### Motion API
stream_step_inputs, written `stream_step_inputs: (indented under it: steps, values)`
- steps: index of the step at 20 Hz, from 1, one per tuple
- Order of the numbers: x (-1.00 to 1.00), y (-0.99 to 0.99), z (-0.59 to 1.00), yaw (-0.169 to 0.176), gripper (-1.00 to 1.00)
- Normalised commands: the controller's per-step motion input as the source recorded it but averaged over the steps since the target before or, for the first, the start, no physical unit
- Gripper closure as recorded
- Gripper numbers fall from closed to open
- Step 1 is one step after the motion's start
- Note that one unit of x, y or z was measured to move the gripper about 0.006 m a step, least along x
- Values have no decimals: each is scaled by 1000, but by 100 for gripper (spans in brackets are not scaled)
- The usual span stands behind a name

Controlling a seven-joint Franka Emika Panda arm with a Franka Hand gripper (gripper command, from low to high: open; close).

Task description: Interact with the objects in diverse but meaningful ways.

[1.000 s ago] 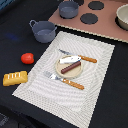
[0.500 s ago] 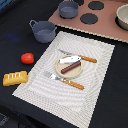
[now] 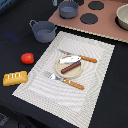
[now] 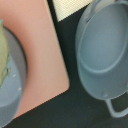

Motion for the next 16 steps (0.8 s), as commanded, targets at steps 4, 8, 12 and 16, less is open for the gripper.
stream_step_inputs:
  steps: [4,8,12,16]
  values:
    - [89,-769,-72,60,-100]
    - [17,-864,-8,59,-100]
    - [75,-895,0,57,-100]
    - [188,-881,0,52,-100]
